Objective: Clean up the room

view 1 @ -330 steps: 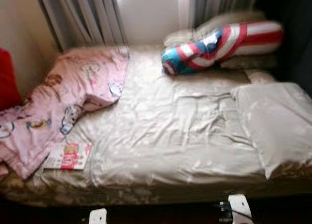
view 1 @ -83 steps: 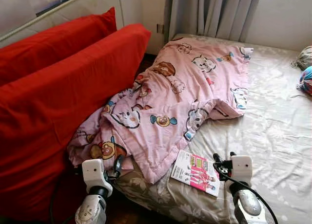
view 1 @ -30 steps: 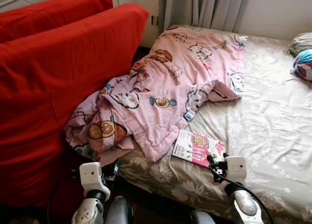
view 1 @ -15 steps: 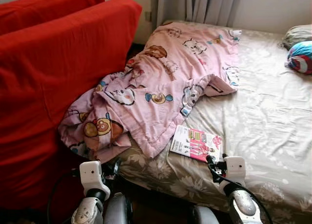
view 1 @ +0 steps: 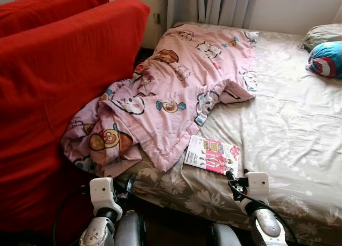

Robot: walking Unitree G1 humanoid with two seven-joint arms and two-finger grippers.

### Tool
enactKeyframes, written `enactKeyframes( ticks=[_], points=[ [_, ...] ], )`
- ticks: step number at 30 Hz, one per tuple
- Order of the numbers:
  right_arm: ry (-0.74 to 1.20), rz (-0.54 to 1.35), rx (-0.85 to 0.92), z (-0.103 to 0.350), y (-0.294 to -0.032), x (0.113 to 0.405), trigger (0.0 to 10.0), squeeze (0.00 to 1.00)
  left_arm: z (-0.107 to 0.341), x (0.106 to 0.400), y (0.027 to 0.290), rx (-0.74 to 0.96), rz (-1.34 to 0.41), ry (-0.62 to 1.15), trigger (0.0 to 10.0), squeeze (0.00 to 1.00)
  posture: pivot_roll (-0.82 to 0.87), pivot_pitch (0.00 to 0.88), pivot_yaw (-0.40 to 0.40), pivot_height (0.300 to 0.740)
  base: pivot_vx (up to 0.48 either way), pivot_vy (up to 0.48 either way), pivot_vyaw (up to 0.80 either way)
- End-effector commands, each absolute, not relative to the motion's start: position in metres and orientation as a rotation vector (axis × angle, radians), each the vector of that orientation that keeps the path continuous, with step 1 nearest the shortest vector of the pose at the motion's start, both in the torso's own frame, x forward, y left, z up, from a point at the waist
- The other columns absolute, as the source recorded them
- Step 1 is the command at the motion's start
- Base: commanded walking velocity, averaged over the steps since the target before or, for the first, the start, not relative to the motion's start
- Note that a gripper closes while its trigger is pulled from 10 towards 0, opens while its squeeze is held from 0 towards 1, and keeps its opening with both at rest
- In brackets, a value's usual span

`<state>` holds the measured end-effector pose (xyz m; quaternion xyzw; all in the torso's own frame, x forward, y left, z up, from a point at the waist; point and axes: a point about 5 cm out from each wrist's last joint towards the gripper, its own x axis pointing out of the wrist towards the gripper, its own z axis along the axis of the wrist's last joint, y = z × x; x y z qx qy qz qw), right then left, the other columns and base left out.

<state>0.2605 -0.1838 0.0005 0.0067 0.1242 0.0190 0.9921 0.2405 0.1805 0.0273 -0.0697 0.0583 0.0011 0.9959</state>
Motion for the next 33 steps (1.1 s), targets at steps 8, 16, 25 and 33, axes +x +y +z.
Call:
enactKeyframes(
  ticks=[8, 16, 25, 33],
  points=[
    [0.257, 0.036, 0.016, -0.0015, -0.1855, 0.2589, 10.0, 0.00, 0.0265, 0.2385, 0.1787, -0.140, 0.003, 0.132, 10.0, 0.00, -0.04, 0.129, 0.001, 0.612, 0.000, 0.000, 0.00],
    [0.259, 0.038, 0.019, -0.0019, -0.1849, 0.2589, 10.0, 0.00, 0.0261, 0.2379, 0.1785, -0.142, 0.004, 0.136, 10.0, 0.00, -0.04, 0.131, 0.002, 0.612, 0.000, 0.000, 0.00],
    [0.260, 0.037, 0.022, -0.0017, -0.1838, 0.2602, 10.0, 0.00, 0.0283, 0.2394, 0.1795, -0.146, 0.000, 0.130, 10.0, 0.00, -0.04, 0.138, 0.007, 0.612, 0.000, 0.000, 0.00],
    [0.259, 0.032, 0.026, -0.0025, -0.1831, 0.2596, 10.0, 0.00, 0.0292, 0.2391, 0.1808, -0.143, -0.001, 0.133, 10.0, 0.00, -0.04, 0.137, 0.011, 0.607, 0.000, 0.000, 0.00]
  ],
)
